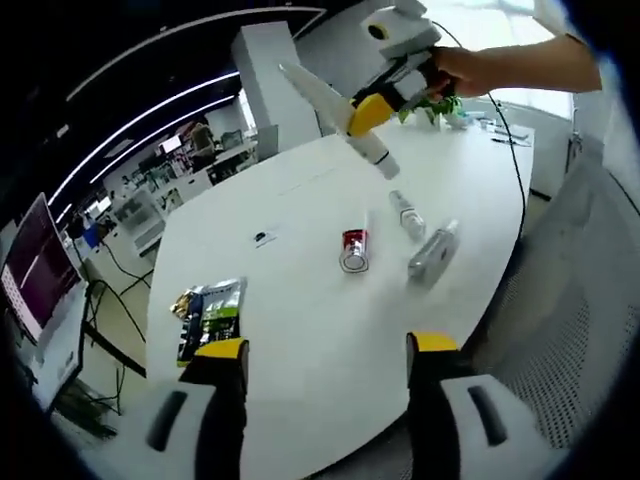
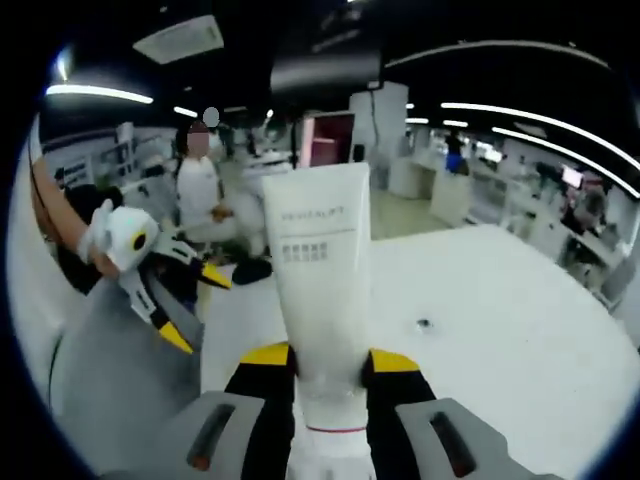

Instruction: Arrange the skincare products in the storage area until every visible bottle or jar stands upright without overlapping.

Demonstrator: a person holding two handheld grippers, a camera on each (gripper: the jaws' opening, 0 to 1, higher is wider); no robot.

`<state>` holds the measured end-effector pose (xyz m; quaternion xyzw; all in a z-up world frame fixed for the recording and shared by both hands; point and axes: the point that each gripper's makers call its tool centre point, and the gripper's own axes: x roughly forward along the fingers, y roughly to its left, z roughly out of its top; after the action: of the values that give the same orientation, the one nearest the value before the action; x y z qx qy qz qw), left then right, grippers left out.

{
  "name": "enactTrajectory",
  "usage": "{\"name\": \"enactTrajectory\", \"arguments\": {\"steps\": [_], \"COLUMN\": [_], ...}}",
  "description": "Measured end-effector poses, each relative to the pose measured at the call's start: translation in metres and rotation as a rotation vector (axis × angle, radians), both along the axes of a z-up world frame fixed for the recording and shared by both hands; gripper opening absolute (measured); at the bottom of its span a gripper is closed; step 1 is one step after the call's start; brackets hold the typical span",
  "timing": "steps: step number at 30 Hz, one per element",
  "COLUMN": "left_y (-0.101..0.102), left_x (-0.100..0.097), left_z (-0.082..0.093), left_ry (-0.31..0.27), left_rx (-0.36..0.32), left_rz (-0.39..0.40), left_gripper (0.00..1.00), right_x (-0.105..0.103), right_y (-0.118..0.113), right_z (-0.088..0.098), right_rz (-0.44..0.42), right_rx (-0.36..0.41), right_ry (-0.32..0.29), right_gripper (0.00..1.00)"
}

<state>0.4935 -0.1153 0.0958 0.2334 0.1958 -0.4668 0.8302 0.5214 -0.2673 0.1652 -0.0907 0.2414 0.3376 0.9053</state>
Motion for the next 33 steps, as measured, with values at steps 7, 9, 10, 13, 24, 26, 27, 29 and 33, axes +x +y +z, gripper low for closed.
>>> {"name": "enactTrajectory", "arguments": {"steps": [7,9,10,13,24,26,27,29,33], "left_y": [-0.014,-0.016,-0.015,-0.021,-0.074,-0.077,-0.076,-0.071,-0.067], "left_x": [-0.008,-0.010,-0.009,-0.008,-0.038,-0.044,-0.043,-0.039,-0.038], "left_z": [0.022,0.032,0.038,0.067,0.108,0.106,0.105,0.105,0.114], "left_ry": [0.028,0.048,0.041,0.059,0.216,0.197,0.187,0.207,0.262], "left_rx": [-0.143,-0.187,-0.190,-0.304,-0.657,-0.631,-0.628,-0.646,-0.731], "left_rz": [-0.044,-0.047,-0.046,0.011,0.112,0.076,0.073,0.100,0.113], "left_gripper": [0.66,0.68,0.68,0.66,0.82,0.80,0.77,0.70,0.53], "right_x": [-0.028,-0.032,-0.033,-0.037,-0.063,-0.067,-0.069,-0.072,-0.079], "right_y": [0.001,0.001,0.001,0.005,0.055,0.064,0.068,0.074,0.083], "right_z": [-0.010,-0.010,-0.010,-0.009,-0.021,-0.020,-0.019,-0.017,-0.015], "right_rz": [-0.047,-0.057,-0.064,-0.077,0.027,0.052,0.061,0.072,0.102], "right_rx": [0.057,0.060,0.063,0.084,0.081,0.070,0.066,0.065,0.041], "right_ry": [0.018,0.008,0.007,-0.001,0.023,0.016,0.011,0.004,-0.016], "right_gripper": [0.21,0.21,0.21,0.21,0.21,0.21,0.21,0.21,0.21]}}
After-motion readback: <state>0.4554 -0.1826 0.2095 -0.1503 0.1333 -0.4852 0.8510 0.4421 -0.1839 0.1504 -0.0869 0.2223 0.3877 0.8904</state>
